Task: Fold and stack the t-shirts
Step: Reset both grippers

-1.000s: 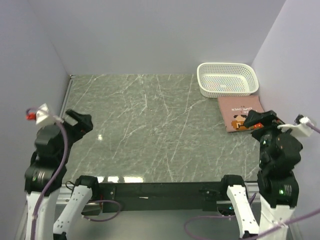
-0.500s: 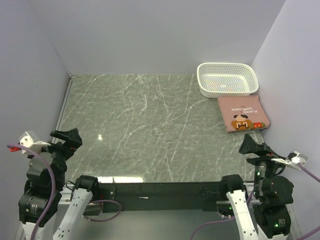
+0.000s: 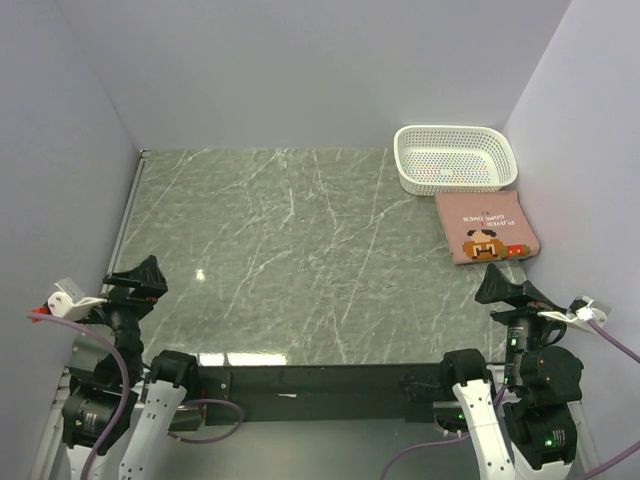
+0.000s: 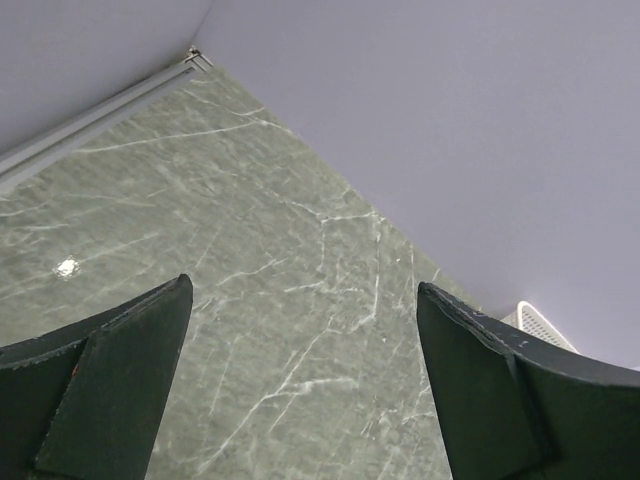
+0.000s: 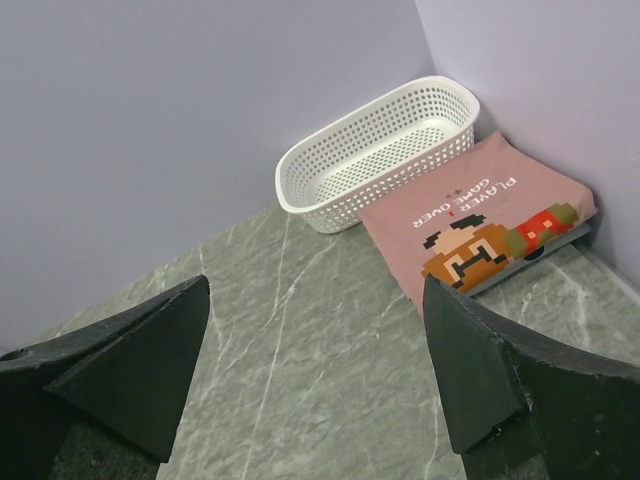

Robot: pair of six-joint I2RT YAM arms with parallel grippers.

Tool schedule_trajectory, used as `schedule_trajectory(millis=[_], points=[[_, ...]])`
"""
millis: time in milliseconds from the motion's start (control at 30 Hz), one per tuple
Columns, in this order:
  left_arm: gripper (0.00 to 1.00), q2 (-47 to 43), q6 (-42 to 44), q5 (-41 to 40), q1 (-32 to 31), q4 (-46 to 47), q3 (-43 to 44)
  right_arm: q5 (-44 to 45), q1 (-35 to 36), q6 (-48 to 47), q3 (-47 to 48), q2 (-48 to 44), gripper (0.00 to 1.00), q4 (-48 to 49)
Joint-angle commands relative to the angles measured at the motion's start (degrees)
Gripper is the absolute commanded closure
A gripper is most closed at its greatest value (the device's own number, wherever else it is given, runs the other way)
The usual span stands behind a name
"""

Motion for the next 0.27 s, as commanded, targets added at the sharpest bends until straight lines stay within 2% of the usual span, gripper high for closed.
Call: schedule_trajectory(millis=[0,233], points=[[0.01,-2.81,0.03,-0.31,-0.11,9.35,-3.75,-0.07,0.33,-1.12,0.41,-1.00,0.07,2.96],[0.00,-0.72,2.76,1.01,-0.11,14.98,-7.36,-1.21,0.33,-1.39,-0.73,-0.65,0.07,4.11]])
